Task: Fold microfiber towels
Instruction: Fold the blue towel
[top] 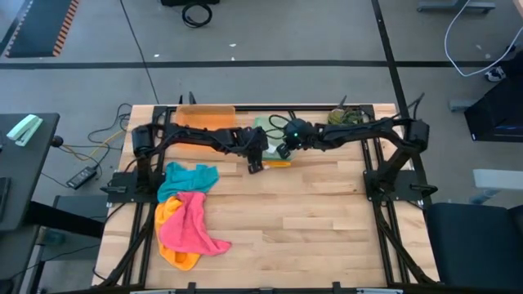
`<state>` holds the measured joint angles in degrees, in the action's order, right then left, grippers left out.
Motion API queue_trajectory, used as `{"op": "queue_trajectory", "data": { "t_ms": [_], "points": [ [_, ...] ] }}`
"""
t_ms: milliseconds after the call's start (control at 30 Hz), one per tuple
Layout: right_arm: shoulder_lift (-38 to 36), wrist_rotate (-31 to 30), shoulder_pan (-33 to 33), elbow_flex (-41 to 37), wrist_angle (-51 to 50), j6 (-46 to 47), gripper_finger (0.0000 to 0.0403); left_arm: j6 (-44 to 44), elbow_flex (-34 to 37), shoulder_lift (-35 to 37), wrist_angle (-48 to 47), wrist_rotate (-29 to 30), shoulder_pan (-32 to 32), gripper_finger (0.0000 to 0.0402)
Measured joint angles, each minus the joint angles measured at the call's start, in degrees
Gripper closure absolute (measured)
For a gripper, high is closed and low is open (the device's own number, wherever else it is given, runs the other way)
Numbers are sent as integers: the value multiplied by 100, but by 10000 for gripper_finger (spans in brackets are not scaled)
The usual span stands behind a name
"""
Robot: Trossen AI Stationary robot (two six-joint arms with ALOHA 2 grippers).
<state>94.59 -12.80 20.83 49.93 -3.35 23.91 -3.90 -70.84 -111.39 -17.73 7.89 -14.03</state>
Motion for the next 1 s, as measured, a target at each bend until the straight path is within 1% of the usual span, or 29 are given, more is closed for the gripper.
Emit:
{"op": "queue_trajectory", "data": {
  "t_ms": [133, 267, 400, 467, 567, 667, 733, 867, 1000],
  "points": [
    [200, -157, 3, 0, 35, 30, 395, 55, -1, 108, -165, -22, 233, 293],
    [117, -332, -49, 0, 36, -30, 395, 52, -1, 387, -440, 34, 447, 298],
    [-251, -656, -248, 0, 31, -285, 396, 42, -1, 840, -508, 566, 626, 301],
    [-455, -687, -356, 0, -83, -320, 396, 38, -1, 1105, -551, 810, 681, 300],
    [-656, -708, -622, 2, -330, -326, 396, 85, -3, 1484, -626, 889, 721, 299],
    [-779, -730, -1027, -141, -446, -162, 396, 280, -8, 1734, -848, 891, 812, 302],
    [-891, -860, -1381, -376, -385, 42, 396, 400, -8, 1859, -1113, 887, 924, 304],
    [-1055, -1117, -2297, -935, 244, 448, 396, 637, -8, 2039, -1873, 887, 1298, 307],
    [-1092, -1432, -3215, -1297, 935, 923, 396, 906, -1, 2135, -2698, 806, 1847, 304]
  ]
}}
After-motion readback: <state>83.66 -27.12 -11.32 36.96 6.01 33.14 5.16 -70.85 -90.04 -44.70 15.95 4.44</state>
